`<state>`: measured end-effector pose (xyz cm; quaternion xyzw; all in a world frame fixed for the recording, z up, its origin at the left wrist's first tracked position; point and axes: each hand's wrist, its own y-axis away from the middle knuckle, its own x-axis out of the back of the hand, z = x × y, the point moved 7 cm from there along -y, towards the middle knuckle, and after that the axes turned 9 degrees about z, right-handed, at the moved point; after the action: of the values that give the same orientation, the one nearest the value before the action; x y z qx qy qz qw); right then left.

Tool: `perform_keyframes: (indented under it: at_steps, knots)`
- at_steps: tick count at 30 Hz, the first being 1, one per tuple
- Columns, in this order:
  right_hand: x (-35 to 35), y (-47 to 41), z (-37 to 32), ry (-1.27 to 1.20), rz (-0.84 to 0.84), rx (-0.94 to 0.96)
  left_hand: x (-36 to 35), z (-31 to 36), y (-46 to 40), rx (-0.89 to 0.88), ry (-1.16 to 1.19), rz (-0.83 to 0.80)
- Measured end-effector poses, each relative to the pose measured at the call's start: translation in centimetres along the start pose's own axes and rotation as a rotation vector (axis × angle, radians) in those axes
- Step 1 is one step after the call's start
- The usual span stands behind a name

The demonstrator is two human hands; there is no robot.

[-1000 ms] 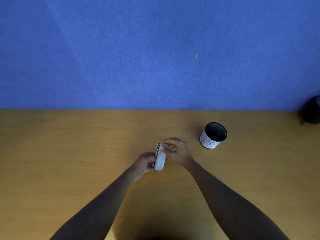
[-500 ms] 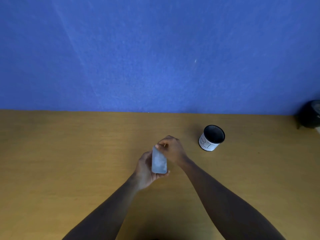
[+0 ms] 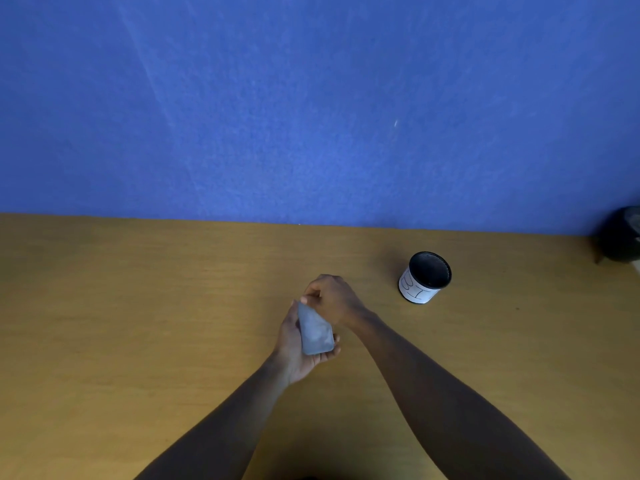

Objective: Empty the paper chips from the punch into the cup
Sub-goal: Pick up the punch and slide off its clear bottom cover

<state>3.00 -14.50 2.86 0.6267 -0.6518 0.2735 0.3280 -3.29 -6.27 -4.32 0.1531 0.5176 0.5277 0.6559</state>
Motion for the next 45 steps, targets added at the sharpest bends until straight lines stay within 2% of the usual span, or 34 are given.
perform_keyframes:
  at_steps: [9, 14, 26, 45]
  knots:
    - [0.4, -0.2, -0.1, 0.022, -0.024, 0.008, -0.2, -0.2, 0.0, -0.038, 0.053, -0.016]
    - [0.2, -0.1, -0.6, 0.055, 0.002, 0.034, -0.2, 0.0, -0.3, -0.107, 0.065, 0.027]
    - [0.4, 1.0, -1.2, 0.092, 0.106, 0.12, -0.6, 0.5, -0.1, -0.149, 0.02, -0.019]
    - [0.9, 1.8, -1.6, 0.082, 0.178, 0.163, -1.1, 0.6, 1.0, -0.12, 0.004, -0.033]
